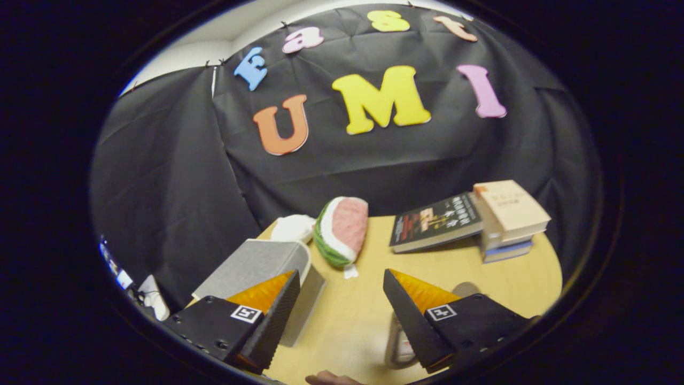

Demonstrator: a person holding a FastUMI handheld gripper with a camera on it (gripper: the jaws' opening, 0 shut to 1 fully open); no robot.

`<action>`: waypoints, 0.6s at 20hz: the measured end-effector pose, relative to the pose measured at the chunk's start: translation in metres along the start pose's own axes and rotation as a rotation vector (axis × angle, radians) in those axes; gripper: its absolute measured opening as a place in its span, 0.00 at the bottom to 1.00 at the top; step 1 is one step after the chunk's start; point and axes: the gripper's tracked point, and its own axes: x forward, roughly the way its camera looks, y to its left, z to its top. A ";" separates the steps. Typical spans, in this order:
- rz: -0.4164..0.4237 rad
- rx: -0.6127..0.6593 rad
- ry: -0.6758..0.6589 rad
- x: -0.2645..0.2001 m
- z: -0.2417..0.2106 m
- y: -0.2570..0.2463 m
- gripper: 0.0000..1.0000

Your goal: Open the storage box then place both shoes into the box .Put the left shoe in first, then the right shoe, with the right side of both shoes facing outward in a uniform manner.

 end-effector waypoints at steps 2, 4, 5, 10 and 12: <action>0.059 0.066 0.069 0.025 -0.016 0.016 0.96; 0.136 0.165 0.148 0.046 -0.031 0.037 0.96; 0.166 0.213 0.186 0.054 -0.037 0.045 0.96; 0.285 0.393 0.323 0.085 -0.056 0.063 0.96; 0.373 0.497 0.376 0.088 -0.062 0.070 0.96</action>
